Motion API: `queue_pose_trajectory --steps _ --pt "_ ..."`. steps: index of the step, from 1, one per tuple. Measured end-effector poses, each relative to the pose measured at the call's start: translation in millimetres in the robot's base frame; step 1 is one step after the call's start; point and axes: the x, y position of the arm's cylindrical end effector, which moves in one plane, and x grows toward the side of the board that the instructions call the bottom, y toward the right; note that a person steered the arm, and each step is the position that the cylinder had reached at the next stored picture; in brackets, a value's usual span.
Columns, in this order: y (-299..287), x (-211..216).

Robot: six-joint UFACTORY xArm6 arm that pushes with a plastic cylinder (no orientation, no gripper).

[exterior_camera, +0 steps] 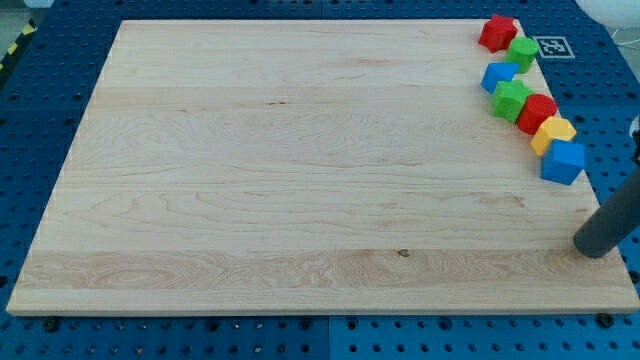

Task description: Push the yellow heart closer to the blue cube

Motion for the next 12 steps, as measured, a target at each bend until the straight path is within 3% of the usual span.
queue_pose_trajectory --steps 2,3,4,6,8,10,12 --pt "14.2 51.1" --pt "45.3 48.5" --pt "65.1 19.6" --pt "60.2 -19.6" --pt "43.7 -19.7" --pt "78.7 -9.1" --pt "37.8 7.7"
